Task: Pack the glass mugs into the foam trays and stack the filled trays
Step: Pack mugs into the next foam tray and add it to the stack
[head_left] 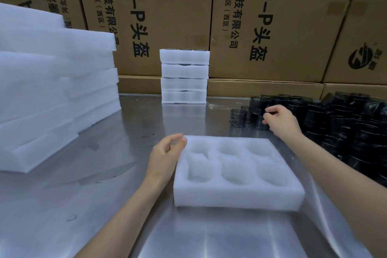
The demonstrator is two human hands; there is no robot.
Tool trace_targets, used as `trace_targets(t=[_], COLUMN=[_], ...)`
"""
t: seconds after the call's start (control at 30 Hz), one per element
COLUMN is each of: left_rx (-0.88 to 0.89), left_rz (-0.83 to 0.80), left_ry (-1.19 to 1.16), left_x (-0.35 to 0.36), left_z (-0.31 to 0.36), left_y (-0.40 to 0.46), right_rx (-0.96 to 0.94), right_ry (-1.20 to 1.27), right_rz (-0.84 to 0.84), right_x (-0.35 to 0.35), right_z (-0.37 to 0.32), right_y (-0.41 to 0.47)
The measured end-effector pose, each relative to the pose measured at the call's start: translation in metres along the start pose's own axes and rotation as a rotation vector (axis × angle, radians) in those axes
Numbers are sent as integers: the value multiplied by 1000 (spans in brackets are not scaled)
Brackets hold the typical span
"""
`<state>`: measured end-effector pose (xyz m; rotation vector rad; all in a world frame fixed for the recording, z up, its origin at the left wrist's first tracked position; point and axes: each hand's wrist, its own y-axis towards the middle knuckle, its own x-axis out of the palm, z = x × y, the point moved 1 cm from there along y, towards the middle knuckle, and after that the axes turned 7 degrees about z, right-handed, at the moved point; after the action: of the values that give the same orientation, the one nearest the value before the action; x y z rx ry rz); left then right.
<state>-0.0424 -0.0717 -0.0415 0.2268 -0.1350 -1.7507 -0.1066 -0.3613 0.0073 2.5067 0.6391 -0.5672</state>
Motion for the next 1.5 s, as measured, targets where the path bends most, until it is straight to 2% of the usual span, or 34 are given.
trace_targets(t=[0.13, 0.33, 0.4, 0.5, 0.63, 0.83, 0.9, 0.97, 1.07, 1.2, 1.5], left_rx=[32, 43, 44, 30, 27, 18, 18, 18, 16, 16, 45], left_rz=[-13, -9, -14, -22, -12, -13, -11, -13, -14, -7, -20], left_ry=[41, 43, 49, 36, 27, 39, 46, 45, 45, 41, 67], left_x=[1, 3, 3, 4, 5, 4, 4, 4, 3, 3, 2], left_z=[-4, -2, -3, -3, -5, -5, -4, -3, -2, -2, -4], left_y=[3, 3, 3, 3, 4, 4, 3, 2, 1, 1, 1], right_rx=[-127, -119, -113, -125, -225, -509, -550, -462, -370, -413, -256], right_ry=[-352, -653, -658, -665, -684, -397, -242, -17, 203, 176, 91], right_rz=[-68, -116, -103, 9, 137, 360, 394, 322, 79, -51, -235], right_x=[8, 25, 31, 37, 37, 17, 11, 6, 4, 16, 48], right_z=[-17, -20, -18, -16, -17, -27, -34, -43, -57, -75, -82], right_y=[27, 47, 50, 51, 42, 6, -12, -30, -59, -94, -113])
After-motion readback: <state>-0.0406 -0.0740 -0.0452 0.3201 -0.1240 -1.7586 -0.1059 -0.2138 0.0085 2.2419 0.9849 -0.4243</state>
